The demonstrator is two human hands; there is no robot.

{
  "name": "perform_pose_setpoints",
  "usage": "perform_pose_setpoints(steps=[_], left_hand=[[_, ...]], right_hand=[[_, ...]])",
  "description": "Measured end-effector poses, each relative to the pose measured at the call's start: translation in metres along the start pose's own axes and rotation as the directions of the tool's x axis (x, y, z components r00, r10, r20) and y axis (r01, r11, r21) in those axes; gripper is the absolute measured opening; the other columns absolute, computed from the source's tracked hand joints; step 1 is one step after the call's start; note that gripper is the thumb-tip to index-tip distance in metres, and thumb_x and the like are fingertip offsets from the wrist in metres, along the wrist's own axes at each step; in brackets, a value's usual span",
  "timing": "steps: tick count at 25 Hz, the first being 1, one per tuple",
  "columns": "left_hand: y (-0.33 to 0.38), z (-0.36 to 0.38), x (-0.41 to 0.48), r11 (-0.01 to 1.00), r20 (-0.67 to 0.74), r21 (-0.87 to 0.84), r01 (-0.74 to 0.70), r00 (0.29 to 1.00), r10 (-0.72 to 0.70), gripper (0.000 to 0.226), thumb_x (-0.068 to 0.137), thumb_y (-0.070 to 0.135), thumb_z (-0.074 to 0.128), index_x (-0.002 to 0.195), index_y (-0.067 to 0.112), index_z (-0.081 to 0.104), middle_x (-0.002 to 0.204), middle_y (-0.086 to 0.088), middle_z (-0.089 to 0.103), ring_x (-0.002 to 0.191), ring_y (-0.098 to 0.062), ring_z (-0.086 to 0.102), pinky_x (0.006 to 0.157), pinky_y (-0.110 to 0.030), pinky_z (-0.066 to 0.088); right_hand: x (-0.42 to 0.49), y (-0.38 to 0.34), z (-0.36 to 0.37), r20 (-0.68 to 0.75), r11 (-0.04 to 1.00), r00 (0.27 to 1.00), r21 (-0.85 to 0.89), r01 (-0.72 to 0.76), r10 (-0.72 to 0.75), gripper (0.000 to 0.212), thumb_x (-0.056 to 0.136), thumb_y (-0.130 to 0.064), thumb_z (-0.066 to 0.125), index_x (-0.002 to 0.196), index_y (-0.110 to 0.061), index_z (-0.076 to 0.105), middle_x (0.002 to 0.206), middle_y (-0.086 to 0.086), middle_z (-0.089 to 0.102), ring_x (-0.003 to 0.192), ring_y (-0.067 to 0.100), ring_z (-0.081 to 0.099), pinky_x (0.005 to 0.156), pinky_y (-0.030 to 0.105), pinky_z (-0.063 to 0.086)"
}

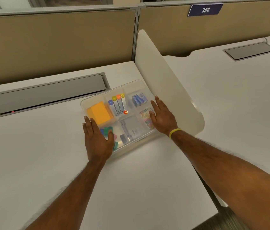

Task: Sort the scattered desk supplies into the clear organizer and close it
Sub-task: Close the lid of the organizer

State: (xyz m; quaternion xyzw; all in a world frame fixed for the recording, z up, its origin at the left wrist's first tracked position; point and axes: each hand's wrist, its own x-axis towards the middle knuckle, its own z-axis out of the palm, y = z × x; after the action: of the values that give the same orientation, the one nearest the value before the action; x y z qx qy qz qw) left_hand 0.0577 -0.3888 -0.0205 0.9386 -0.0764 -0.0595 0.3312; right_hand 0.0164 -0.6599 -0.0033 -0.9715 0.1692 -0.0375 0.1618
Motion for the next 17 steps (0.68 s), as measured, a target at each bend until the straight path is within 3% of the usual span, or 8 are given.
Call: perform_pose_setpoints(steps=[8,17], left_hand=[[-0.014,-0.014,0.014,0.987,0.077,0.152,-0.056,0.996,0.045,0.095,0.083,0.068,0.037,0.154,0.014,0.004,0.163,-0.002,-0.002,0.150,-0.028,0.002,0.116,-0.052,0.018],[-0.013,-0.021,0.018,0.981,0.085,0.179,-0.071,0.995,0.057,0.098,0.080,0.070,0.042,0.154,0.016,0.007,0.163,-0.002,0.000,0.149,-0.029,0.013,0.113,-0.055,0.028]], right_hand=[[-0.017,-0.008,0.009,-0.017,0.995,0.996,0.062,-0.082,0.083,0.063,0.097,-0.047,0.041,0.152,-0.023,0.024,0.162,-0.004,0.013,0.144,0.019,0.028,0.111,0.036,0.035],[-0.023,-0.013,0.013,-0.024,0.994,0.994,0.034,-0.102,0.103,0.069,0.092,-0.053,0.046,0.150,-0.022,0.028,0.161,0.000,0.016,0.136,0.026,0.040,0.106,0.040,0.040]])
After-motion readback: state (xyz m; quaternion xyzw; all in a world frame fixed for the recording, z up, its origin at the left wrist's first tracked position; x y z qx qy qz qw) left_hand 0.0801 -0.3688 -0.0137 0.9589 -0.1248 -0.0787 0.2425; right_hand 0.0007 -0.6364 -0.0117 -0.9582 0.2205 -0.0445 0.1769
